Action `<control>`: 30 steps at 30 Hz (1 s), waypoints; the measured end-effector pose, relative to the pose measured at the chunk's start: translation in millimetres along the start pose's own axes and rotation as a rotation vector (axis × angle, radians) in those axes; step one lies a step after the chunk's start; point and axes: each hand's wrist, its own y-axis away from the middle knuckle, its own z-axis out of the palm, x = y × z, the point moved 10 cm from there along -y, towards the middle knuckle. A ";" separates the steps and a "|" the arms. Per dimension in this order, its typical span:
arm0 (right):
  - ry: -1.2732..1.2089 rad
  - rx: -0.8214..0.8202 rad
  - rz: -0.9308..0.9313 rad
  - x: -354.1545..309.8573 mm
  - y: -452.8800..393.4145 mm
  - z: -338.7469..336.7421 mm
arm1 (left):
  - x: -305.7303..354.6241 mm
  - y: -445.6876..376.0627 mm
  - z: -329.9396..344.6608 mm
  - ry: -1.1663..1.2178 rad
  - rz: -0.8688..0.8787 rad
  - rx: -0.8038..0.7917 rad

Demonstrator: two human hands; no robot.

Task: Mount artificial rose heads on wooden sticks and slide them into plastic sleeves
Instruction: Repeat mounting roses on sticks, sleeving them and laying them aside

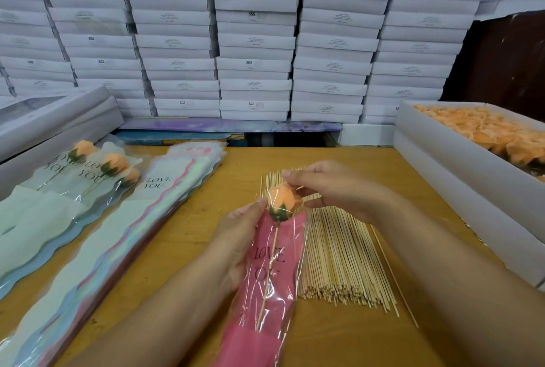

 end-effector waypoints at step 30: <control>-0.062 -0.213 -0.098 -2.5 7.2 23.5 | 3.3 2.0 1.0 0.089 0.014 0.021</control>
